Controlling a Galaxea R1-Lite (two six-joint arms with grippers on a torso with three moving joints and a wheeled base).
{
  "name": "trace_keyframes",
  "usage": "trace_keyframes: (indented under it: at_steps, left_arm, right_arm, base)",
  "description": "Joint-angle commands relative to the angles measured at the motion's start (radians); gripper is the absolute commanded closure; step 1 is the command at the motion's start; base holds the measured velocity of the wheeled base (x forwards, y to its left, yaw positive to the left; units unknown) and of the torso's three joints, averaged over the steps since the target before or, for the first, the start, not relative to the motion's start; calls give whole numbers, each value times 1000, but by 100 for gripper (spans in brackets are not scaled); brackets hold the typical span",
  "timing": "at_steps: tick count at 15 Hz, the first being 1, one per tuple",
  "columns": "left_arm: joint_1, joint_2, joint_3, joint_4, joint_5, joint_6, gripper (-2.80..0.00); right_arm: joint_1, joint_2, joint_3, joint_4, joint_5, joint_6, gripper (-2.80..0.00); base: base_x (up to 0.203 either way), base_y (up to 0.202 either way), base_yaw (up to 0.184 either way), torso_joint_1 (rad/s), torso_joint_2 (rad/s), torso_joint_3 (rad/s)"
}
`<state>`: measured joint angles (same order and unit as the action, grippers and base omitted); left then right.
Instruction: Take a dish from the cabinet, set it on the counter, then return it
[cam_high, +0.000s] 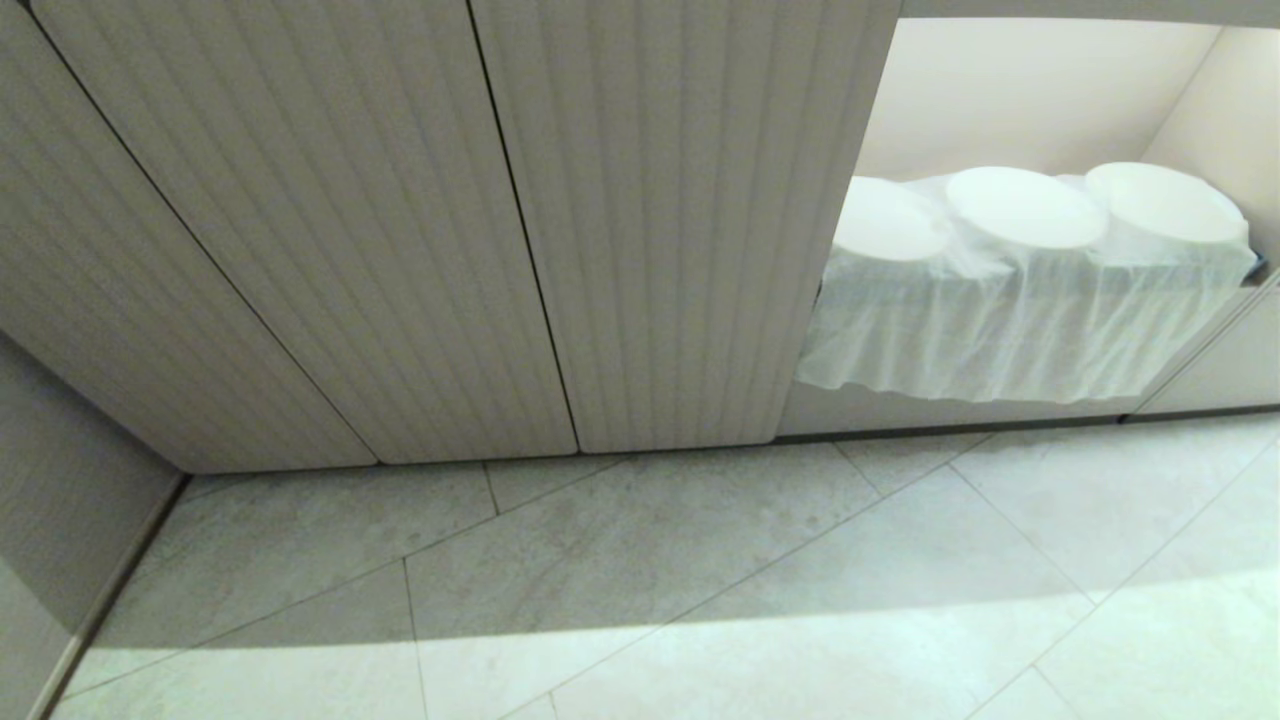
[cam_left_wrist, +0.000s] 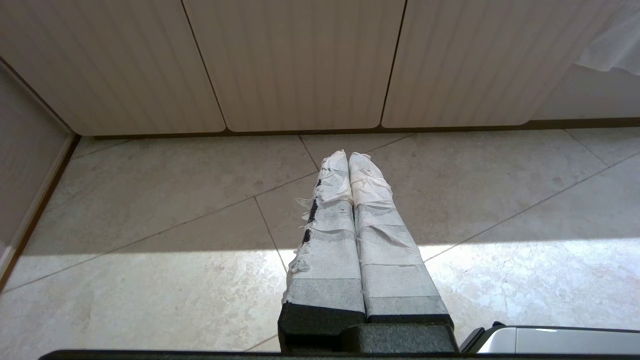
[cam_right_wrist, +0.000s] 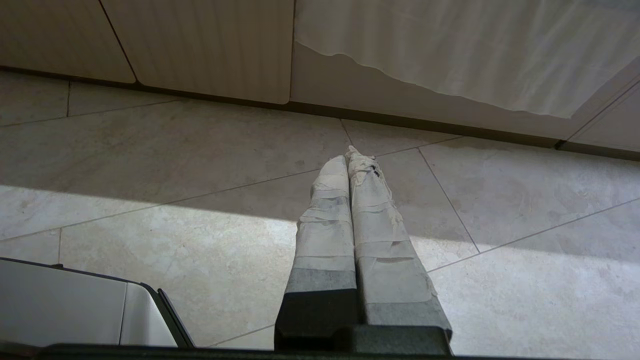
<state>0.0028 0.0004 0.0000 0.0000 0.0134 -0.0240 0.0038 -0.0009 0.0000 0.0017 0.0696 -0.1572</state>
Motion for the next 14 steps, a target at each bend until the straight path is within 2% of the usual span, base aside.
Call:
trace_keyframes:
  at_steps: [1,11,14]
  left_arm:
    - [0,0,0,0,0,-1,0]
    - [0,0,0,0,0,-1,0]
    - [0,0,0,0,0,-1,0]
  right_arm:
    - [-4,1,0,0,1,-2,0]
    - [-4,1,0,0,1,1,0]
    - [-4,1,-2,0,-1,41,0]
  base:
    - [0,0,0,0,0,0]
    - [0,0,0,0,0,0]
    - [0,0,0,0,0,0]
